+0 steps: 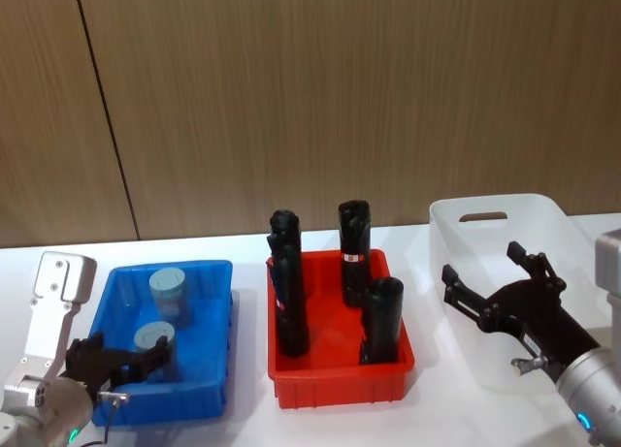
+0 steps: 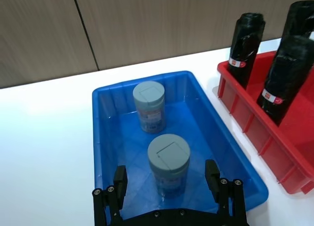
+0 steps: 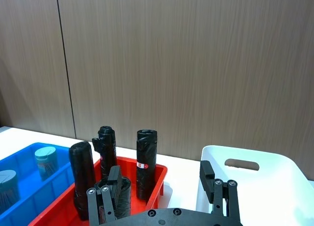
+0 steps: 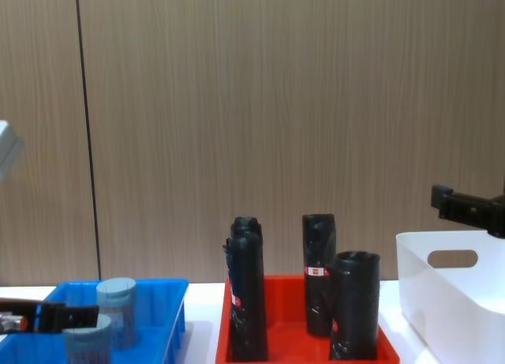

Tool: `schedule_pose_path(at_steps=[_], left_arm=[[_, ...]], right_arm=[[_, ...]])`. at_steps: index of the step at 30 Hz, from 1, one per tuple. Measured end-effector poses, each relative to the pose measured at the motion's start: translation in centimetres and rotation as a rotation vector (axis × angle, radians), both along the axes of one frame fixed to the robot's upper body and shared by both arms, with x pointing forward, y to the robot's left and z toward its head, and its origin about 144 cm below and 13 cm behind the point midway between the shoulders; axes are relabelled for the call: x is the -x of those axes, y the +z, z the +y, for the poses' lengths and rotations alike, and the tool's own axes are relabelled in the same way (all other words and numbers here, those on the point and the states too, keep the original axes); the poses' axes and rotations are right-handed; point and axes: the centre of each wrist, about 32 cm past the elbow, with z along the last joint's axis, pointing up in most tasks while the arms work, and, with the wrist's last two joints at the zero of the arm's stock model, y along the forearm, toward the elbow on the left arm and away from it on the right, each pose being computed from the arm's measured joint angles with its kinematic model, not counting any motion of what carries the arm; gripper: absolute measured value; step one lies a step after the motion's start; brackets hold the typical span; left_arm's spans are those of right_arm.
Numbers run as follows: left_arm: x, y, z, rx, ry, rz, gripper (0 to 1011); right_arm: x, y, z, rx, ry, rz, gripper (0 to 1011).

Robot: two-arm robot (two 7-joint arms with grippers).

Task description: Pick the cotton swabs from the blue box and place them into the white box.

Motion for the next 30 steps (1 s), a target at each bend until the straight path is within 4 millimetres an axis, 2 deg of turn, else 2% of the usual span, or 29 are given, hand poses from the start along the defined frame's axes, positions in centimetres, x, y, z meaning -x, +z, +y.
schedule_pose_path(at_steps=[30], left_arm=[[-2.8, -2.5, 2.3, 0.062, -0.069, 0.027, 1004]], right_arm=[[0.0, 0.0, 0.0, 0.0, 0.0, 0.0, 1001]])
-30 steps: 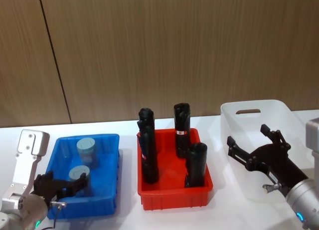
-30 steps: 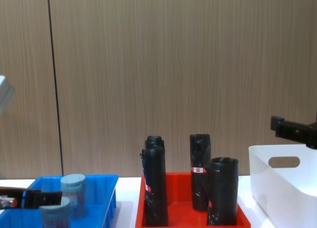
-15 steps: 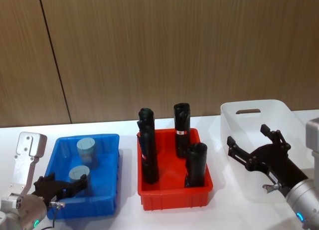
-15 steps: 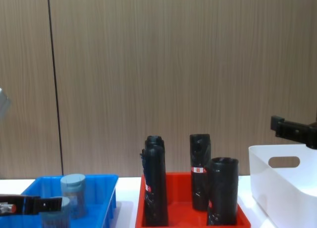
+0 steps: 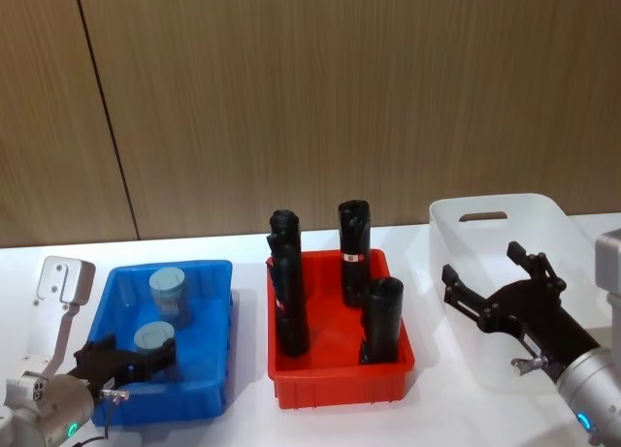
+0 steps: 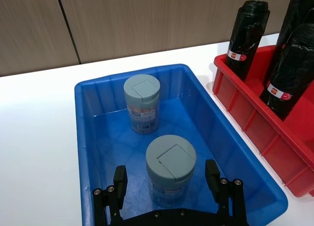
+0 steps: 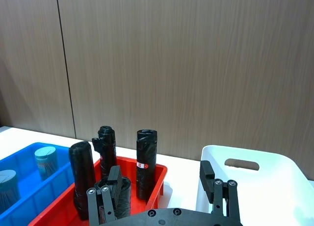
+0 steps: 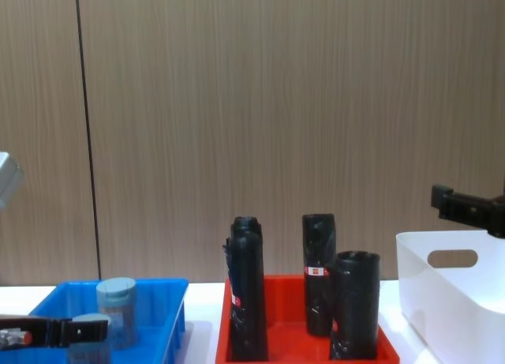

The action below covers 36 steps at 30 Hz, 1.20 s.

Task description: Pick the cotton swabs from the blue box and place them into the white box.

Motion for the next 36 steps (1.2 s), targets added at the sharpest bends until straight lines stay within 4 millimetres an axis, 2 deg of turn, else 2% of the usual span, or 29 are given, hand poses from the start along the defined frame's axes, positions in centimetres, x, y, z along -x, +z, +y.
schedule_pose_path(at_steps=[23, 29, 31, 32, 36], left_arm=[[-1.6, -1.0, 0.7, -0.009, -0.072, 0.008, 1004], [-2.0, -1.1, 0.7, -0.011, -0.088, 0.007, 905], [-2.0, -1.1, 0.6, -0.012, -0.091, 0.008, 822], [-2.0, -1.1, 0.6, -0.012, -0.091, 0.008, 822], [-2.1, -1.2, 0.6, -0.013, -0.092, 0.007, 691]], right_arm=[[0.0, 0.0, 0.0, 0.0, 0.0, 0.0, 1002], [0.0, 0.0, 0.0, 0.0, 0.0, 0.0, 1001], [0.0, 0.0, 0.0, 0.0, 0.0, 0.0, 1001], [0.0, 0.0, 0.0, 0.0, 0.0, 0.0, 1001], [0.0, 0.0, 0.0, 0.0, 0.0, 0.0, 1002]])
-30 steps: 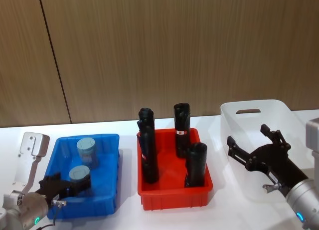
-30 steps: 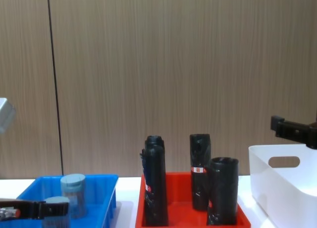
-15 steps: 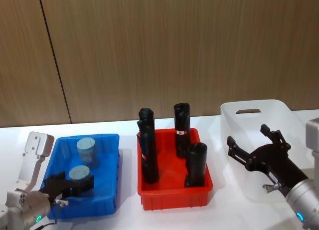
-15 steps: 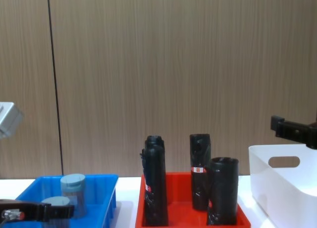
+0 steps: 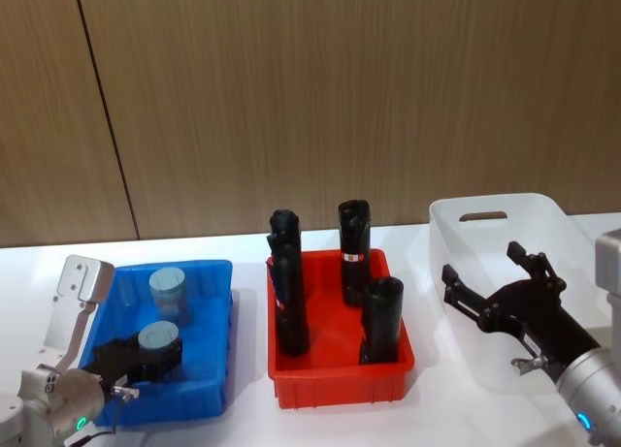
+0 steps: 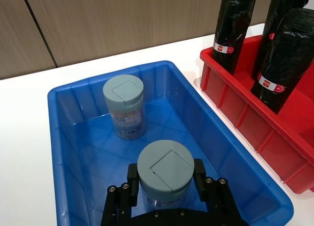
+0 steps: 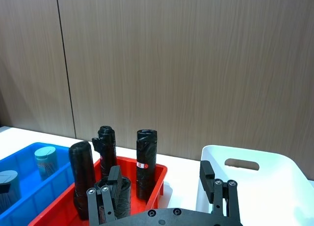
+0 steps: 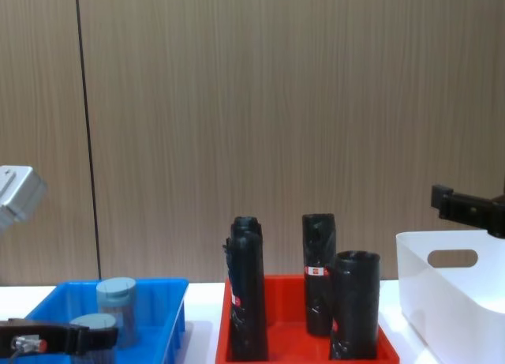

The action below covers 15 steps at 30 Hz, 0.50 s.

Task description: Pick the cotton swabs from the blue box and place them into the white box.

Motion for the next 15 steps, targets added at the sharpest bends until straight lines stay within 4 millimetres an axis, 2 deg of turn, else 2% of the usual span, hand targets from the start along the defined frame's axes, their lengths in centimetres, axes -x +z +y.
schedule_pose_path(at_steps=[3, 15], left_arm=[[0.0, 0.0, -0.07, -0.003, 0.001, -0.002, 660], [0.52, 0.48, -0.5, -0.026, 0.005, -0.067, 660]], right_arm=[[0.0, 0.0, 0.0, 0.0, 0.0, 0.0, 1002], [0.0, 0.0, 0.0, 0.0, 0.0, 0.0, 1002]])
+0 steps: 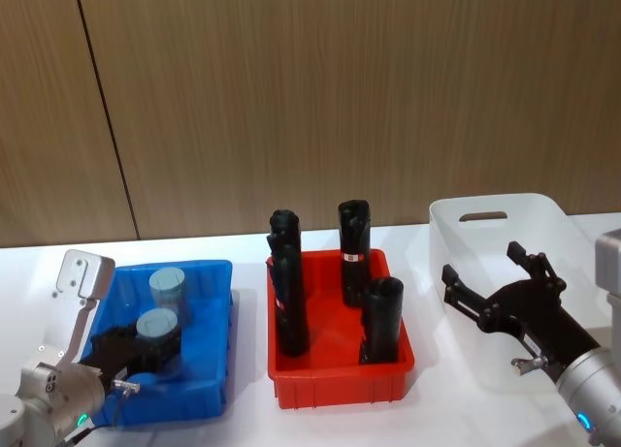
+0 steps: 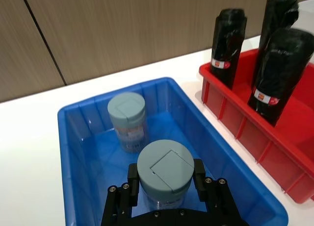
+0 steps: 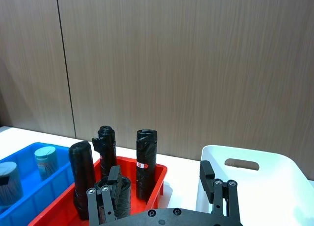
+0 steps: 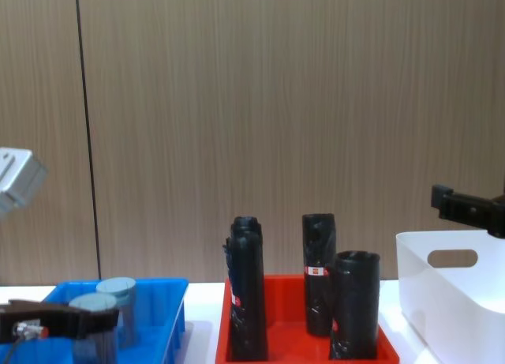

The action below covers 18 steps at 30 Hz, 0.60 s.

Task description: Pick the cotton swabs from the blue box and place them into the white box.

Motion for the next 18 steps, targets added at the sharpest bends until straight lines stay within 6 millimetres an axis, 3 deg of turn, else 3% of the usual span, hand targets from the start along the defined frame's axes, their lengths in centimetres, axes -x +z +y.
schedule_pose_path(at_steps=[18], left_arm=[[1.2, 3.5, -0.4, -0.039, -0.157, -0.17, 660]], right_arm=[[0.0, 0.0, 0.0, 0.0, 0.0, 0.0, 1001]])
